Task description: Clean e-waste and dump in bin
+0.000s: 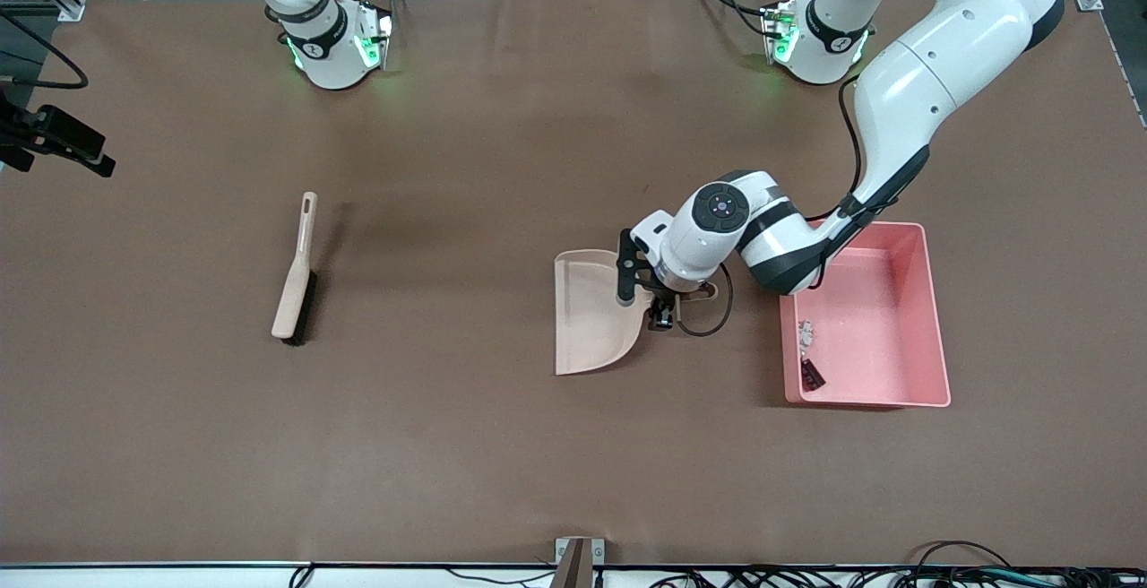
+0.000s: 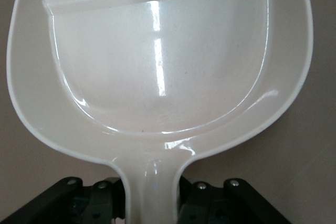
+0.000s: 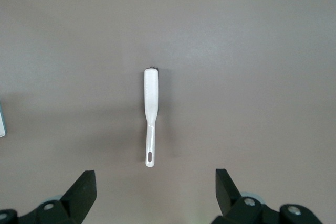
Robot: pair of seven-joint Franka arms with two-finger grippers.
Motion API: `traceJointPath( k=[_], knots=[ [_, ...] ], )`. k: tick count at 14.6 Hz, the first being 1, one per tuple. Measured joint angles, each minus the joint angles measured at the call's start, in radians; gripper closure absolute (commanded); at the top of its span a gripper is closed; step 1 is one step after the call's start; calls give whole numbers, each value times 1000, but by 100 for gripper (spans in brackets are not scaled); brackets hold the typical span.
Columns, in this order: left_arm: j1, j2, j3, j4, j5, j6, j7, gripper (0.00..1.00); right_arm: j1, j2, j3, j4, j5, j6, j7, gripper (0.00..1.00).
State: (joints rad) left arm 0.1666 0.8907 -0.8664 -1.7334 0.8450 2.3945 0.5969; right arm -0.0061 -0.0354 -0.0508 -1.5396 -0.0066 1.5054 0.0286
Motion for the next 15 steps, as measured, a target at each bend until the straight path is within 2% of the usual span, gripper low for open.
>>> traceJointPath(
  k=[1, 2, 3, 10, 12, 15],
  knots=[
    [0, 0, 0, 0, 5, 0, 4, 61, 0, 0, 0, 0, 0, 0, 0, 0],
    [0, 0, 0, 0, 8, 0, 5, 11, 0, 0, 0, 0, 0, 0, 0, 0],
    [0, 0, 1, 0, 8, 0, 5, 0, 0, 0, 0, 0, 0, 0, 0, 0],
    [67, -28, -20, 45, 8, 9, -20, 0, 0, 0, 0, 0, 0, -1, 0, 0],
    [131, -35, -75, 69, 8, -8, -75, 0, 0, 0, 0, 0, 0, -1, 0, 0],
    [253, -41, -196, 99, 8, -107, -188, 0, 0, 0, -1, 0, 0, -1, 0, 0]
  ],
)
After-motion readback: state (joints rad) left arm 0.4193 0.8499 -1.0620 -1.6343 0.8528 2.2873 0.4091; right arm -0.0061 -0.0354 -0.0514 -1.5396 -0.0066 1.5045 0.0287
